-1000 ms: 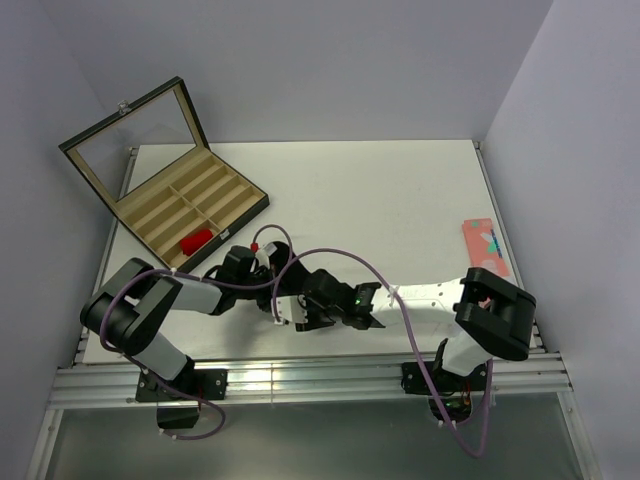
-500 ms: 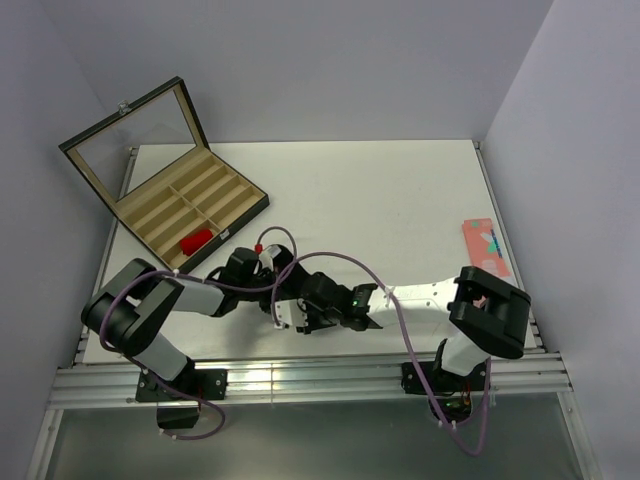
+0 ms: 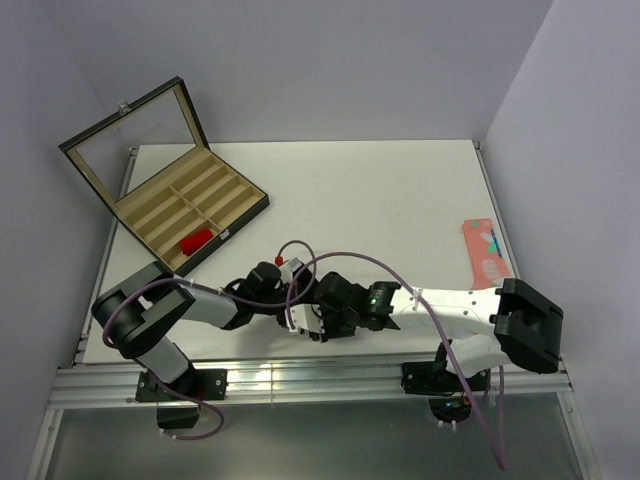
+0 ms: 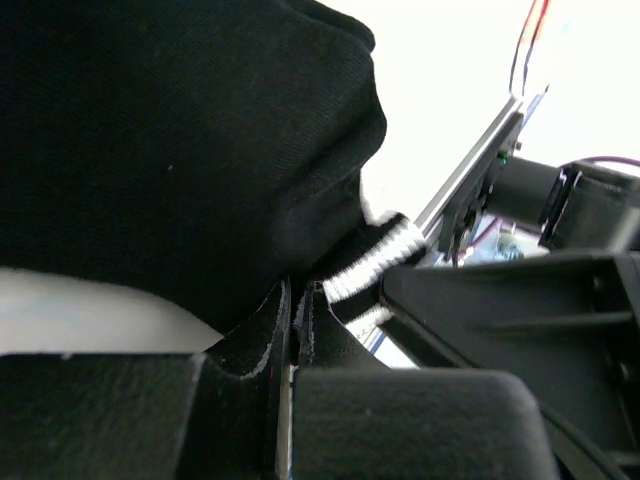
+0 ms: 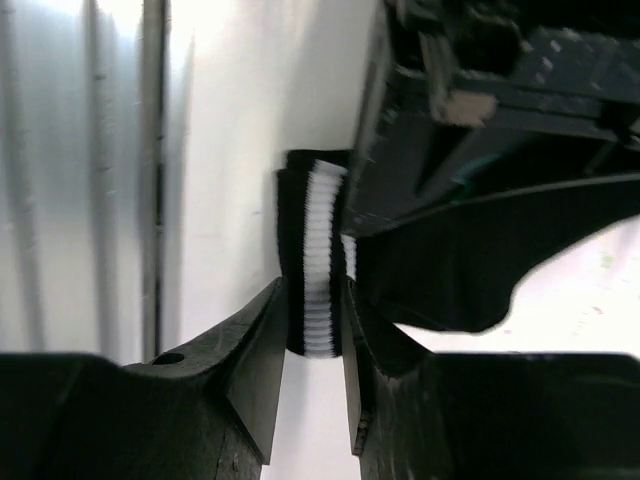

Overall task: Roll the socks
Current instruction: Roll the sock at the center of the board.

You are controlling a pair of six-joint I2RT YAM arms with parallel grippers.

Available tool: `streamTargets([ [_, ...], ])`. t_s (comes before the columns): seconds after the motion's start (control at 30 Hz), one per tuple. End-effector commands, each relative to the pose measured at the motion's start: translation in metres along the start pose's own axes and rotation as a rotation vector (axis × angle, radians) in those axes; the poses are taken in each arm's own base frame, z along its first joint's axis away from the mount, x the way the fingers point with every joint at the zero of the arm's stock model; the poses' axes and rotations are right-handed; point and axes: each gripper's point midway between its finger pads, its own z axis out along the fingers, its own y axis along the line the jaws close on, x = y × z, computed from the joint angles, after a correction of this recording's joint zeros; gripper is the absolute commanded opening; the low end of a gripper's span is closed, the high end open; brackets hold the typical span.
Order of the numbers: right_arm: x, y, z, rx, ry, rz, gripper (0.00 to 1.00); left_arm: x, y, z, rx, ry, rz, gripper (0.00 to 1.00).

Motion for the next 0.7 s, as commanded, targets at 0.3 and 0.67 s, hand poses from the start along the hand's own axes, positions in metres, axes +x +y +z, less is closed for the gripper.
streamTargets([
  [0.3,0.015,0.013,-0.002,-0.238,0.012,0.166,0.32,-0.039,0.001,0.013,-0.109,-0.277,-0.062,0.00],
  [0.67,0.019,-0.012,-0.006,-0.093,-0.017,0.165,0.47,-0.026,0.017,0.028,-0.162,-0.186,-0.088,0.00],
])
